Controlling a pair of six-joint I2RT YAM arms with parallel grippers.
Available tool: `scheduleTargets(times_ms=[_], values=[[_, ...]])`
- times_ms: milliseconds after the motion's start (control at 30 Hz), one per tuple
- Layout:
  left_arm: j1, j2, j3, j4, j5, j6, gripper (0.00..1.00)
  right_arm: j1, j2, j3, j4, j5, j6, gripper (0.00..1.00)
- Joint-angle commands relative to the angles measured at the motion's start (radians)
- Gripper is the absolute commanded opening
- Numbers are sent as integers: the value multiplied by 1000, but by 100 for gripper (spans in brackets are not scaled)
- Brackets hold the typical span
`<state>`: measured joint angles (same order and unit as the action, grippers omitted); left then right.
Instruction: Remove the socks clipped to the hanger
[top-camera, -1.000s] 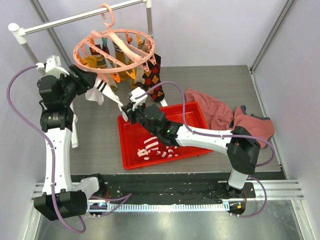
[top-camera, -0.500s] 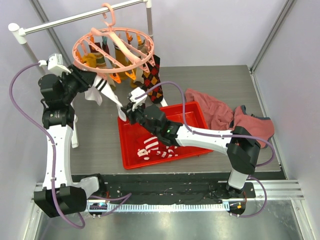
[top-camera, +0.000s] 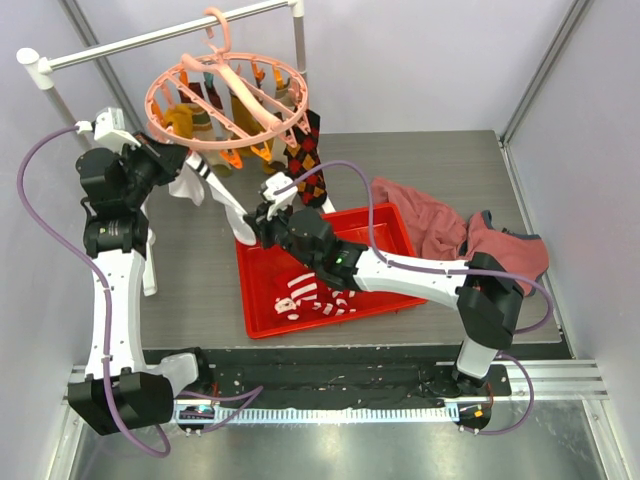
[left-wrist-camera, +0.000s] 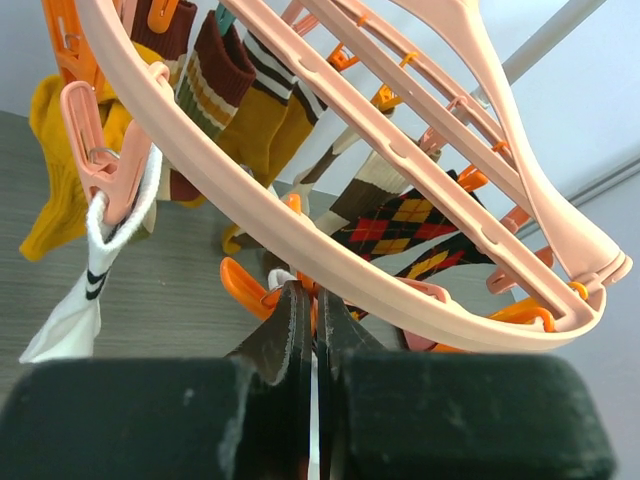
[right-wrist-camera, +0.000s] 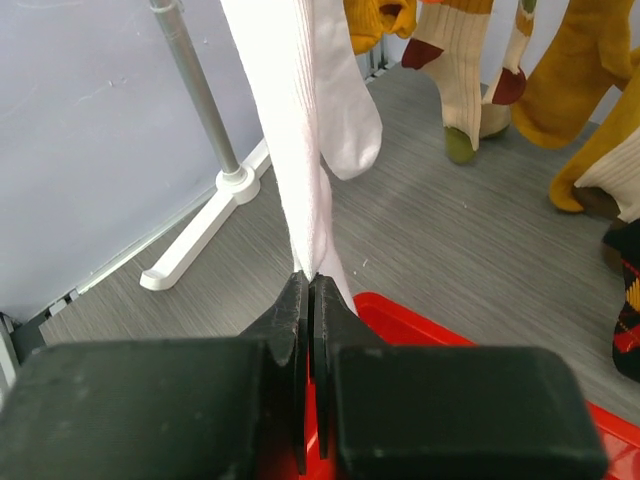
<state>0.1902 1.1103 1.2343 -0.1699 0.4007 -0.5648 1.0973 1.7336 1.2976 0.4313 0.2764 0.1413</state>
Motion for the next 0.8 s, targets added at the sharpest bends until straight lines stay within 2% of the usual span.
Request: scheduleTargets(times_ms=[0,100,133,167,200,233,333,400,533,767], values=[[5,0,57,-22,-8,25,0,-2,-94,5,-38,12,32,1],[6,-3,67,-37,6,23,3,-7,-117,-15,-28,-3,37,1],[6,-3,67,-46,9,19,19,-10,-121,-15,-28,-8,40,1],[6,-6,68,-52,9,8,30,-11,-120,-12,-28,-12,41,1],[6,-15,65,-57,12,5,51,-13,-118,-1,-29,-19,41,1],[6,-21,67,-66,12,2,56,-13,-117,5,-31,-19,44,1],[5,-52,54,-94,-38,16,61,-14,-109,29,-52,-28,53,1],[15,-70,18,-57,-83,13,64,-23,-112,37,-65,-39,72,1],[63,-70,-10,13,35,-38,66,-43,-118,26,-63,-86,96,1],[86,-47,-56,156,154,-115,64,-63,-120,6,-63,-124,121,1]])
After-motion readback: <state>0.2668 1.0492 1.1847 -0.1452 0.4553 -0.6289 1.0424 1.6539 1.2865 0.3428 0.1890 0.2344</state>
